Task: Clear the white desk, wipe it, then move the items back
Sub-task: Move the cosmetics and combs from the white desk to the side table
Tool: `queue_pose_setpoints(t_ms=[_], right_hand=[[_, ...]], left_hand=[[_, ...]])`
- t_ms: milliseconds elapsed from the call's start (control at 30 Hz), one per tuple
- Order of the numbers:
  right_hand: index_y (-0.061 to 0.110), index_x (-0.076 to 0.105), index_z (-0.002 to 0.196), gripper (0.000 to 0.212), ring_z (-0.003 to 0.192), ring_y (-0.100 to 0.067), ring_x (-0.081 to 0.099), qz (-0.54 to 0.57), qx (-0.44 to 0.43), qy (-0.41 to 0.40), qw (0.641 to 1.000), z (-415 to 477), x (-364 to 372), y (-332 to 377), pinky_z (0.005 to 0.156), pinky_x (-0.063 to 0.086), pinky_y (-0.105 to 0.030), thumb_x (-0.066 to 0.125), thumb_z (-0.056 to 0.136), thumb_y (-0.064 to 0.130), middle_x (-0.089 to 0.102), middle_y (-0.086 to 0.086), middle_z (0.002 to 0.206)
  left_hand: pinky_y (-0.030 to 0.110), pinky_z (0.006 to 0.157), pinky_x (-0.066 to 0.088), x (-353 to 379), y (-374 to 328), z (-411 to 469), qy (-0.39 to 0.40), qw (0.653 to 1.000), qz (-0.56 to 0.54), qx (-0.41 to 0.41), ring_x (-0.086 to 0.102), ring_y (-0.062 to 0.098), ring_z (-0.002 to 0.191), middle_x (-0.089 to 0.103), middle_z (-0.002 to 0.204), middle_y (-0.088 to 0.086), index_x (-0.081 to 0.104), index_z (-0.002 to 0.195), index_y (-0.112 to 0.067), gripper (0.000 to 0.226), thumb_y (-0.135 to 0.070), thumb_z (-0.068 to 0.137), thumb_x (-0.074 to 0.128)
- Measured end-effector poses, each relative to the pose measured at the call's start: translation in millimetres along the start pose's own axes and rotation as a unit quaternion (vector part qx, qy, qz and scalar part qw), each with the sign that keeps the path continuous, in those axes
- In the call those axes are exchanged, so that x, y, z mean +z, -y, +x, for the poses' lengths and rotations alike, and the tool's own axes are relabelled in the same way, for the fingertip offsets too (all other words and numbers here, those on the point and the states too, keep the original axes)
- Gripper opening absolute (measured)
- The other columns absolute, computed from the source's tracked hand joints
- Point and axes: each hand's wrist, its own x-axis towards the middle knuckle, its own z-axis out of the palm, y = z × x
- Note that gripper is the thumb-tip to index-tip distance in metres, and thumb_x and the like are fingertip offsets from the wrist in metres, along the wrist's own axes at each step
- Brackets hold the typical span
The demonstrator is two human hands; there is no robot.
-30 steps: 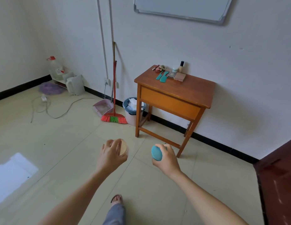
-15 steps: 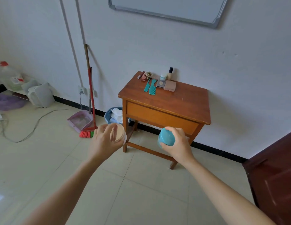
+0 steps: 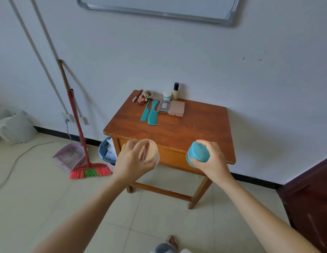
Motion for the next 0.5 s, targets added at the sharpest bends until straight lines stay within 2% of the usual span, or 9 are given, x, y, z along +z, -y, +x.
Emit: queue_pose_setpoints(t_ms=[200,500], right_hand=[[0.021,0.050,0.121,0.056,0.095,-0.005,0.042,0.003,0.012,0.001,1.000,68,-15,-41,0.070,0.036,0.004,0.077,0.071,0.017,0.043,0.005,0.111],[0.024,0.047,0.124,0.061,0.098,-0.005,0.042,-0.032,0.108,0.002,0.994,122,-7,-91,0.064,0.037,-0.001,0.077,0.071,0.019,0.041,0.007,0.113]], left_hand=[[0.022,0.082,0.037,51,-25,73,0.026,1.000,-0.011,0.014,0.035,0.008,0.110,0.045,0.127,-0.001,0.045,0.127,-0.025,0.066,-0.037,0.070,0.075],[0.020,0.088,0.043,128,-10,144,0.159,0.987,-0.017,0.013,0.038,0.012,0.118,0.042,0.133,-0.003,0.041,0.131,-0.027,0.070,-0.042,0.071,0.073]])
